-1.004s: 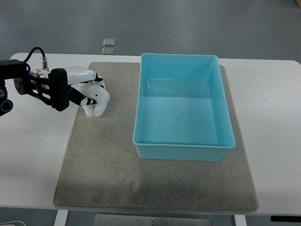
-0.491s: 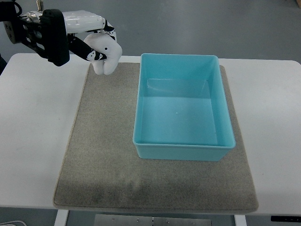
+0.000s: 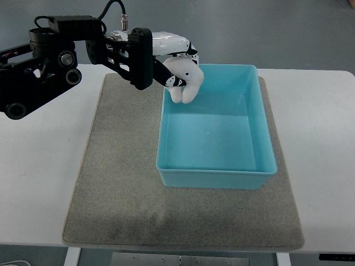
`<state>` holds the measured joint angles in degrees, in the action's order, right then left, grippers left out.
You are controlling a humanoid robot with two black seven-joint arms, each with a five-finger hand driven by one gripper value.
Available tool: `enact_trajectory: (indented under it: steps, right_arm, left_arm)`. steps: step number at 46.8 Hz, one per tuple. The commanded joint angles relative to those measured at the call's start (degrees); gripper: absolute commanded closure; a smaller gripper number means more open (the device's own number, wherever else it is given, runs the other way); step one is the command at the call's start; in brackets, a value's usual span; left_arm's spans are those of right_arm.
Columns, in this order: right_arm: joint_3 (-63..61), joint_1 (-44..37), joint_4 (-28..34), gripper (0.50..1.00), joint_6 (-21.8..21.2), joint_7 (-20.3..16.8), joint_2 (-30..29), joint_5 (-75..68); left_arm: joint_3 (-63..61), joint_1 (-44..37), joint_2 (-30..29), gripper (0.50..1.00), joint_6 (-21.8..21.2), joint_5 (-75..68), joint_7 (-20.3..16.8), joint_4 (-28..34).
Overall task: Place white toy into blue box with left hand
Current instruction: 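Lift the toy with the left hand and carry it over the blue box, then open the left hand fingers to release the toy into the box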
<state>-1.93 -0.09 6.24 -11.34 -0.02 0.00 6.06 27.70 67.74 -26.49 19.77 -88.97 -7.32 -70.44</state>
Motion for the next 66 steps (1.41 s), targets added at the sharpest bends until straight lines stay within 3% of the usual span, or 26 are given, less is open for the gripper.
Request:
enact_trajectory:
  steps: [1, 21, 32, 36, 40, 44, 46, 48, 58, 66]
  right_arm:
    - [0.0, 0.0, 0.0, 0.564, 0.0, 0.0, 0.0, 0.0]
    - [0.0, 0.0, 0.0, 0.564, 0.0, -0.1, 0.0, 0.0]
    - [0.0, 0.0, 0.0, 0.564, 0.0, 0.0, 0.0, 0.0]
    - [0.0, 0.0, 0.0, 0.564, 0.0, 0.0, 0.0, 0.0]
    - [0.0, 0.0, 0.0, 0.564, 0.0, 0.0, 0.0, 0.0]
    - [0.0, 0.0, 0.0, 0.564, 0.0, 0.0, 0.0, 0.0]
    - [0.0, 0.0, 0.0, 0.564, 0.0, 0.0, 0.0, 0.0]
    - [0.0, 0.0, 0.0, 0.564, 0.0, 0.0, 0.0, 0.0]
    - [0.0, 0.0, 0.0, 0.564, 0.0, 0.0, 0.0, 0.0]
    - [0.0, 0.0, 0.0, 0.564, 0.0, 0.0, 0.0, 0.0]
  left_arm:
    - [0.0, -0.7, 2.7, 1.000, -0.1, -2.9, 0.4, 1.9]
    - [-1.4, -3.9, 10.1, 1.000, -1.8, -5.0, 0.4, 8.9]
    - [-2.6, -5.2, 10.9, 1.000, -2.4, -5.0, 0.4, 8.7]
    - [-2.6, -5.3, 11.2, 0.903, -2.4, -4.9, 0.4, 8.7]
    - [-2.8, -5.3, 11.2, 0.744, -2.4, -4.9, 0.4, 8.7]
    - [-4.0, -5.3, 11.2, 0.705, -2.4, -4.9, 0.4, 8.7]
    - [-4.1, -5.3, 11.2, 0.615, -2.4, -4.8, 0.4, 8.7]
    - [-4.1, -5.3, 11.3, 0.564, -2.4, -4.7, 0.4, 8.5]
    - [-4.1, -5.4, 11.2, 0.510, -2.2, -3.5, 0.4, 7.4]
    - [-3.2, -5.0, 10.3, 0.510, -2.4, 4.2, 0.4, 7.7]
